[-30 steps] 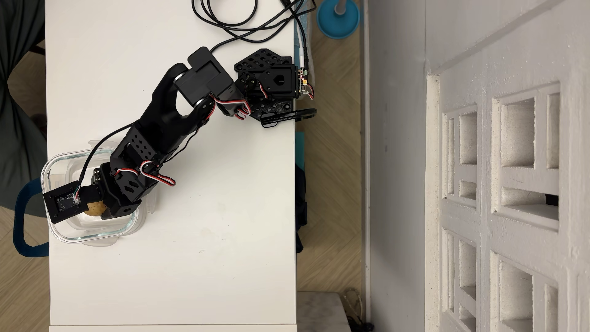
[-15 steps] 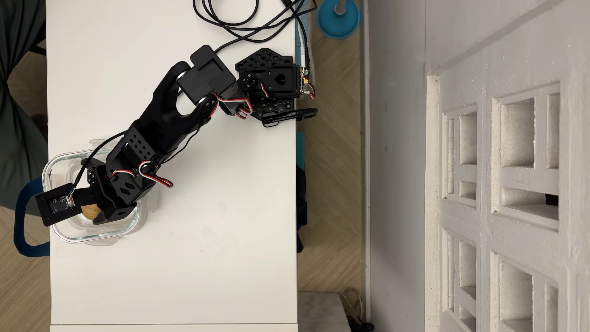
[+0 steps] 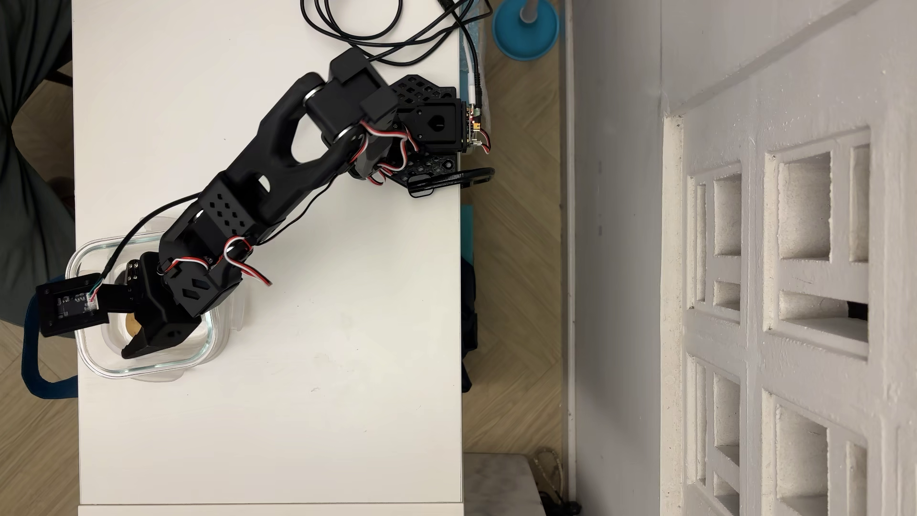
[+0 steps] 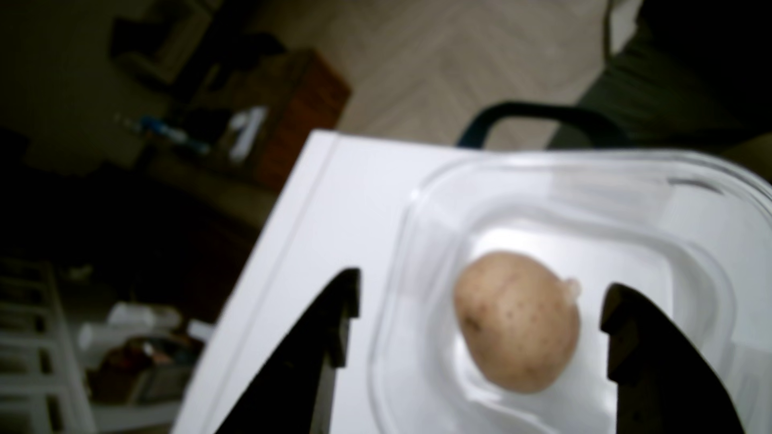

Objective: Grab the potato and put it in box

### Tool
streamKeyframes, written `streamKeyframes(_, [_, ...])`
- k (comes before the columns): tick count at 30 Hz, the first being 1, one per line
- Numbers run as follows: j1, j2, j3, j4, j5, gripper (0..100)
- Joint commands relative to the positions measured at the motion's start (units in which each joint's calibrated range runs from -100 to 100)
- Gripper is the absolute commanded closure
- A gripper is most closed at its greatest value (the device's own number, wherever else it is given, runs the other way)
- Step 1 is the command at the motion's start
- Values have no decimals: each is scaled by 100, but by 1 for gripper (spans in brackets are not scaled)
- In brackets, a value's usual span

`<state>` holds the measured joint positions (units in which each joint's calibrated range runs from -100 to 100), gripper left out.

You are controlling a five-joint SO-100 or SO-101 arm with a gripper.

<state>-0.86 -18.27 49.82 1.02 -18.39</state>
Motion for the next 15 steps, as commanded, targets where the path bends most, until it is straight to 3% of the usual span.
streamKeyframes(1, [-188,-691,-53,386,-9,73])
streamKeyframes(9, [-859,-1629,787,430,-9,94])
streamKeyframes(15, [-1590,-2736,1689,412,28,96])
